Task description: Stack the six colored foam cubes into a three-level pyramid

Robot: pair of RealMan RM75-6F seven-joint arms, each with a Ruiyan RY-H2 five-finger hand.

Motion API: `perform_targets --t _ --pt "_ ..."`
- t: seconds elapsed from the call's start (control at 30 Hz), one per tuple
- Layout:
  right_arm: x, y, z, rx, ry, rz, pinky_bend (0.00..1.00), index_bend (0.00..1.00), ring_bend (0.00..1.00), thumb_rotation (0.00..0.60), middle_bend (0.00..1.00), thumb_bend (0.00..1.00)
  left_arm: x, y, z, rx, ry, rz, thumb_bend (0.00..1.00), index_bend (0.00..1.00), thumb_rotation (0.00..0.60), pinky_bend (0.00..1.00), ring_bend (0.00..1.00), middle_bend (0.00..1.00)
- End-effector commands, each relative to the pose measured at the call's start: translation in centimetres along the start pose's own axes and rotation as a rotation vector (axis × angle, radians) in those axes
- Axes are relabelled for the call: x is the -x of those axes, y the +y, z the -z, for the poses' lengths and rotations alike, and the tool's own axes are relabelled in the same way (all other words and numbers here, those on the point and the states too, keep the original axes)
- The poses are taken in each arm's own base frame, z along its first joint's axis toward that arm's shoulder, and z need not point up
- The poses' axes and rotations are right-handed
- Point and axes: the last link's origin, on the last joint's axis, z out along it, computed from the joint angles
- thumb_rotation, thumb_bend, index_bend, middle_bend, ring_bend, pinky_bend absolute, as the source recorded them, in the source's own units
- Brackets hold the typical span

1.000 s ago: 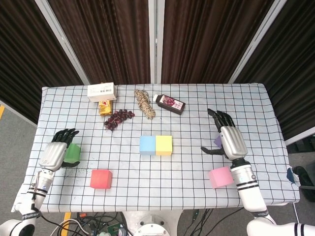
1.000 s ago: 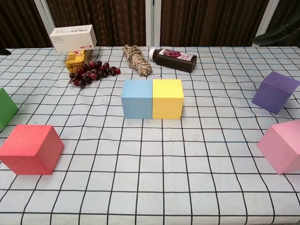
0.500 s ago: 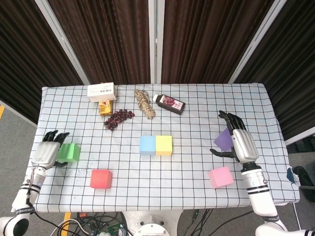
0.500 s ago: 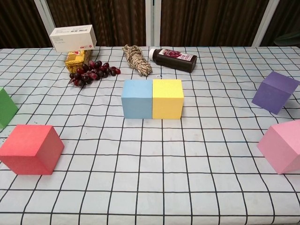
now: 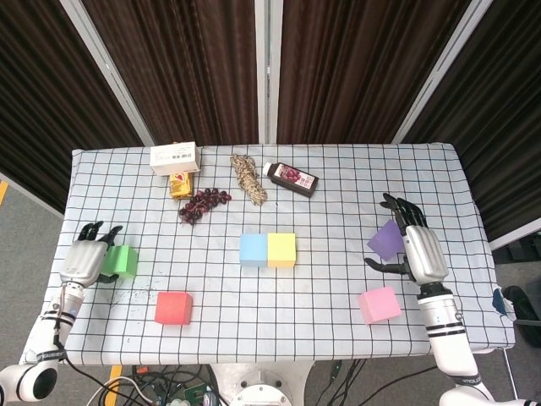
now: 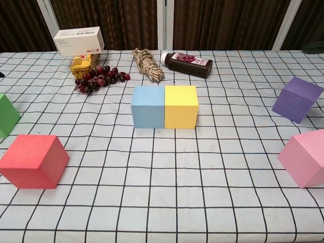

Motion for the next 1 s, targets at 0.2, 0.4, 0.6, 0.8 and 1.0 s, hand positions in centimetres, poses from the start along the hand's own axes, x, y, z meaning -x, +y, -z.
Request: perform_targets --t 0.2,0.4,0.6,0.8,1.0 --pt "-0.5 0.8 1.0 0.019 0.035 -0.028 0.00 0.00 0.03 0.600 0.18 0.00 -2.5 2.6 -0.3 0.098 0.073 0.102 0.19 0.15 0.600 0.11 0.11 0.50" --pt "-0.9 1.0 2.2 0.034 0.077 -0.041 0.00 0.00 0.03 0.600 0.18 0.00 -4.1 7.2 -1.1 0.207 0.070 0.118 0.18 0.14 0.600 0.13 0.12 0.50" --pt "-1.2 1.0 3.1 0.035 0.102 -0.072 0.00 0.00 0.03 0.600 0.18 0.00 -4.2 11.1 -3.5 0.214 0.015 0.095 0.16 0.13 0.600 0.13 0.12 0.51" --pt "-1.5 1.4 3.7 0.037 0.120 -0.091 0.00 0.00 0.03 0.600 0.18 0.00 -3.5 14.5 -4.7 0.228 0.003 0.066 0.16 0.13 0.600 0.13 0.14 0.53" --pt "-1.8 1.9 4.0 0.028 0.152 -0.099 0.00 0.00 0.03 0.600 0.18 0.00 -3.2 16.0 -5.1 0.213 -0.010 0.061 0.16 0.13 0.600 0.13 0.15 0.54"
